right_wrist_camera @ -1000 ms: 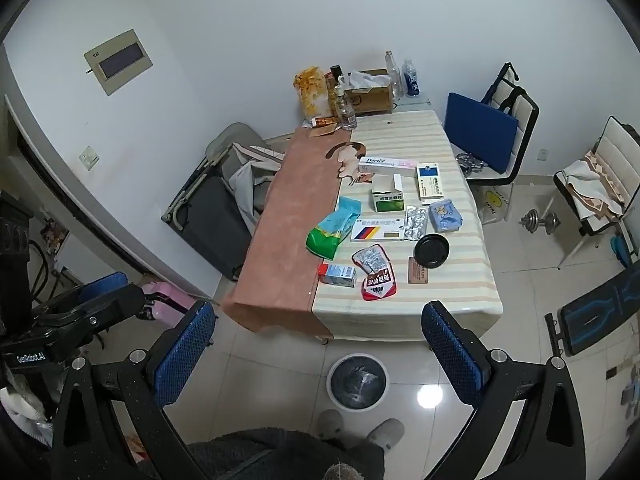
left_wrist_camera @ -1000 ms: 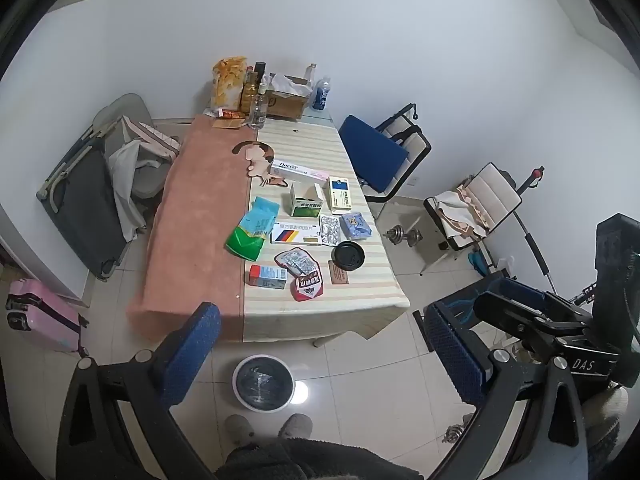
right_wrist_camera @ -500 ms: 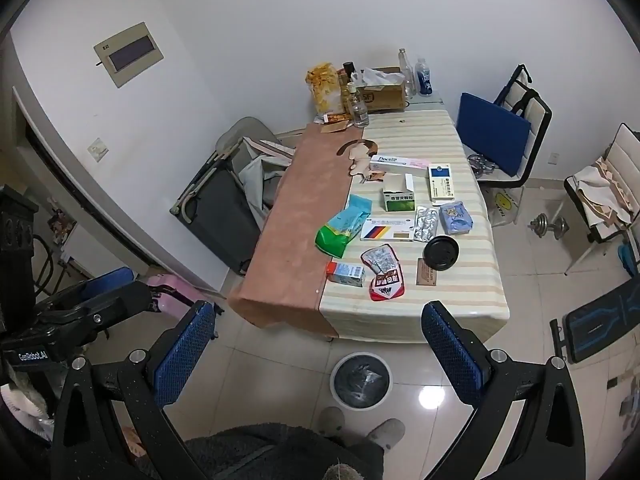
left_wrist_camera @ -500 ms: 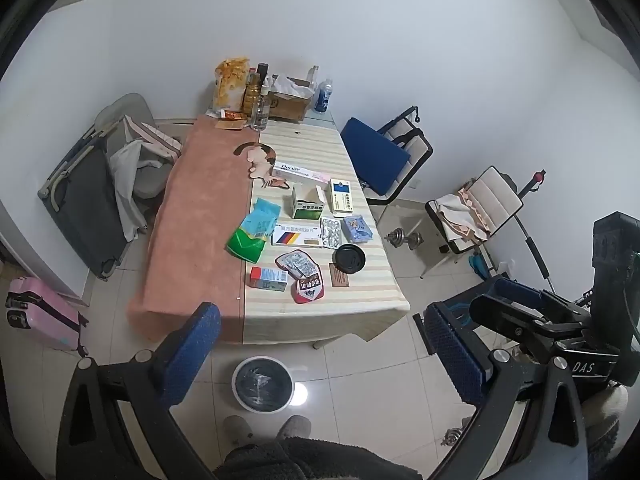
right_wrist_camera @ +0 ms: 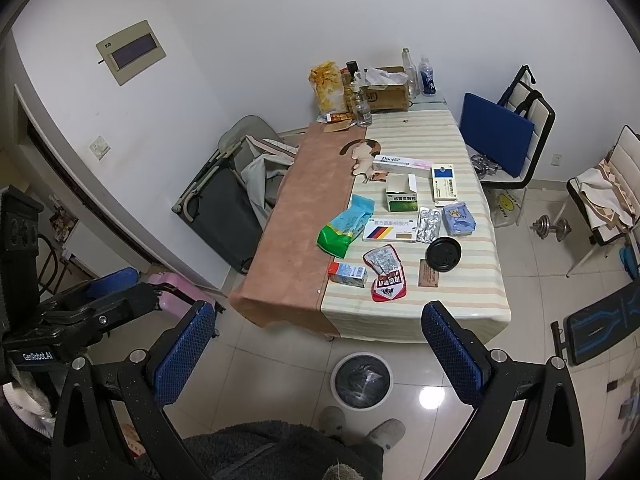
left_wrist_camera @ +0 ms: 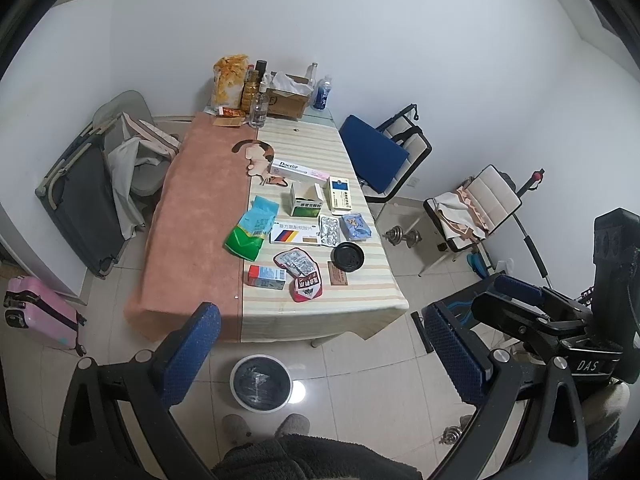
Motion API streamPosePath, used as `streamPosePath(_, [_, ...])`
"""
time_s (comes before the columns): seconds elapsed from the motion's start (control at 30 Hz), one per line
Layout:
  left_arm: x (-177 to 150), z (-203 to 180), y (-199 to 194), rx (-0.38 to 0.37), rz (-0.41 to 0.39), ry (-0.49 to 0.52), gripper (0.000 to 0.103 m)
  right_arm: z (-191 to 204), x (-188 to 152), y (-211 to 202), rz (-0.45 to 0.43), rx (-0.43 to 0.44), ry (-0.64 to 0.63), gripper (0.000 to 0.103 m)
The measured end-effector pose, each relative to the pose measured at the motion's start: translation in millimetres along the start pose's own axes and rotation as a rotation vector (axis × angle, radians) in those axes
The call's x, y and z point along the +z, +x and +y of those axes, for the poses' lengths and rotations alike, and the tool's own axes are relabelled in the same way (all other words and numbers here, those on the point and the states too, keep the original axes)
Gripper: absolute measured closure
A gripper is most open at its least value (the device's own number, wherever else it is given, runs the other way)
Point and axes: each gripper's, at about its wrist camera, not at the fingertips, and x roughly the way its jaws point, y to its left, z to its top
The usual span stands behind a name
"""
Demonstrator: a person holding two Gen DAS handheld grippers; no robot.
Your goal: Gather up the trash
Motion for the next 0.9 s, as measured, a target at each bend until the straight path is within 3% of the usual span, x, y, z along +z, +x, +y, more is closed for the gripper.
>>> streamPosePath(0.9, [2.1,0.8,9.3,-0.012,0.004,-0.009,0.0,2.4,11.9,-2.4,0.002,0.017,0.008,0.0])
